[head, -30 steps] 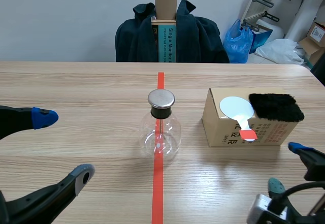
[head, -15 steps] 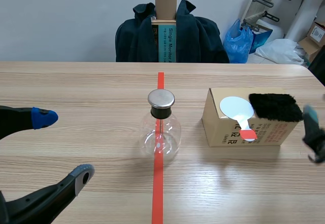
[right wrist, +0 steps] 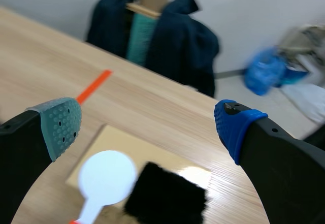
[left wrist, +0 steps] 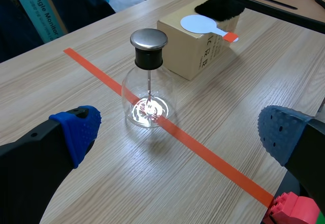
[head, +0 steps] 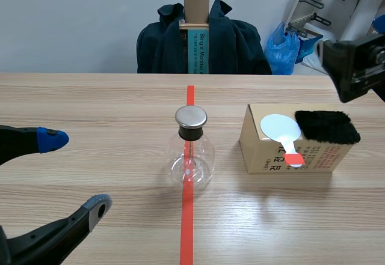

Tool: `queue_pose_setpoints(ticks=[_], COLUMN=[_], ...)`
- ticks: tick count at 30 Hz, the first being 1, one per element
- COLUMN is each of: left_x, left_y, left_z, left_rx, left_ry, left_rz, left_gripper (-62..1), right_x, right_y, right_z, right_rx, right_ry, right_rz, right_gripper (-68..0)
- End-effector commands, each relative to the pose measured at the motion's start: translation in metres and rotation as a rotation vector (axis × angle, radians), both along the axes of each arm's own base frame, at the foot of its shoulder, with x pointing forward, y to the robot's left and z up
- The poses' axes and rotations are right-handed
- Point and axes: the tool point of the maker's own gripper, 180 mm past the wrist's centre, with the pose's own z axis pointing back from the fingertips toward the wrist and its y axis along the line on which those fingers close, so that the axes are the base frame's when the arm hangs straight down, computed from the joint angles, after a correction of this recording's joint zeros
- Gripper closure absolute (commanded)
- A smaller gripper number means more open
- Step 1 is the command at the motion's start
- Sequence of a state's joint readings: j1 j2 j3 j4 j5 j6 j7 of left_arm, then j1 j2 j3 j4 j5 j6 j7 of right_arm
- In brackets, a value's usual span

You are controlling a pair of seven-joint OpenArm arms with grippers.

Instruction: Do the electroscope experiment.

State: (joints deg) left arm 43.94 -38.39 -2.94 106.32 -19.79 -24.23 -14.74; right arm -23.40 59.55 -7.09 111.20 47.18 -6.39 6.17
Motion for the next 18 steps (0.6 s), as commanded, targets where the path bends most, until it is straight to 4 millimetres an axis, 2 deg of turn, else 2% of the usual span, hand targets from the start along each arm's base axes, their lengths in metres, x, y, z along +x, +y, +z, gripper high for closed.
queue_pose_setpoints(ticks=[1, 6, 18], left_x=[0.003, 0.003, 0.005], left_y=[0.000, 0.000, 0.000], left_z=[0.006, 0.007, 0.008], left_rx=[-0.022, -0.022, -0.023], left_ry=[-0.019, -0.018, -0.027], left_rz=[0.005, 0.005, 0.004], left_gripper=[-62.3, -62.3, -62.3], right_x=[-0.001, -0.016, -0.037], right_y=[0.009, 0.036, 0.059], right_z=[0.009, 0.005, -0.005], right_rx=[0.003, 0.019, -0.021], right_ry=[-0.029, 0.014, 0.045], right_rz=[0.050, 0.212, 0.382], right_gripper=[-53.4, -53.4, -55.2])
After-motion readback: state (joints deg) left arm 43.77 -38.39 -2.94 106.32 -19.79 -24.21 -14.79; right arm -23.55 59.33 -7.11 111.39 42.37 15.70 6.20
